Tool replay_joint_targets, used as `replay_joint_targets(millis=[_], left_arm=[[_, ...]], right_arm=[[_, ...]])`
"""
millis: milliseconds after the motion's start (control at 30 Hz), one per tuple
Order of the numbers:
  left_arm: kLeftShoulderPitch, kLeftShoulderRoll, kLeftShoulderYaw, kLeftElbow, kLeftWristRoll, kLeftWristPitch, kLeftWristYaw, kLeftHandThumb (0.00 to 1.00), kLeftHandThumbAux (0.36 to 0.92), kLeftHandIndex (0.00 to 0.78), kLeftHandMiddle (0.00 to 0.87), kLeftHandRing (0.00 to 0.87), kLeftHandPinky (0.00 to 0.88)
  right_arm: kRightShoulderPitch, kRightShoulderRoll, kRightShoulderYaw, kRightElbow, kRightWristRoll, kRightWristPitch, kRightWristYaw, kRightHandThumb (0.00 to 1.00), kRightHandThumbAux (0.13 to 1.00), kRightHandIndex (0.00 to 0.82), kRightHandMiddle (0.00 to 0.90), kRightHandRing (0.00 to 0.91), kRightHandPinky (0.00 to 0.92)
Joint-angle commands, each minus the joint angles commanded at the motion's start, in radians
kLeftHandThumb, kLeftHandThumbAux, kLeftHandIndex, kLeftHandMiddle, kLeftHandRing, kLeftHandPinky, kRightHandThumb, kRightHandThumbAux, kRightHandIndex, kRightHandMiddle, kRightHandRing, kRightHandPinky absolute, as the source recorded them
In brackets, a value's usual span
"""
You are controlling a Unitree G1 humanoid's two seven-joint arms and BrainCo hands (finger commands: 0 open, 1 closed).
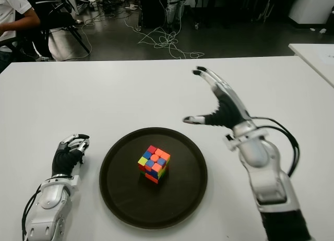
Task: Pick up the Rubik's Cube and put it in the plate
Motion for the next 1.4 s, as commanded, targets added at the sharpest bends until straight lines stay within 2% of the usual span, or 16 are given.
replay_joint_targets(millis=[167,367,567,900,1333,1400], left_arm=[[-0.002,-0.001,0.003,0.001,-0.001,0.0,0.001,0.71,0.704,0.444,0.817,0.823,0.816],[-0.004,-0.003,0.007,-0.004,-0.005,0.012,0.005,0.71,0.704,0.444,0.82,0.828,0.823],[-0.004,0.003,0.005,-0.01,-0.005,0.02,-0.001,0.71,0.704,0.443,0.823,0.828,0.821],[-0.007,0.005,0.008,-0.013,-0.003,0.023,-0.001,0.71,0.704,0.443,0.824,0.829,0.825],[-0.008,0.011,0.003,0.0,0.01,0.001,-0.001,0.709,0.705,0.443,0.819,0.822,0.811],[-0.009,0.014,0.003,0.002,0.013,0.0,0.0,0.709,0.704,0.444,0.817,0.819,0.807]], right_arm=[[0.021,0.019,-0.024,0.0,0.01,0.038,-0.027,0.0,0.815,0.057,0.085,0.071,0.096],[0.039,0.026,-0.033,0.091,0.002,-0.008,-0.088,0.0,0.827,0.058,0.092,0.09,0.119],[0.111,0.048,-0.036,0.099,-0.012,-0.034,-0.153,0.0,0.867,0.059,0.087,0.077,0.094],[0.148,0.078,-0.04,0.126,-0.004,-0.007,-0.206,0.0,0.888,0.063,0.094,0.084,0.096],[0.203,0.133,-0.05,0.132,0.035,0.003,-0.25,0.0,0.888,0.076,0.103,0.088,0.076],[0.218,0.151,-0.051,0.137,0.056,0.0,-0.256,0.0,0.888,0.076,0.104,0.089,0.077]])
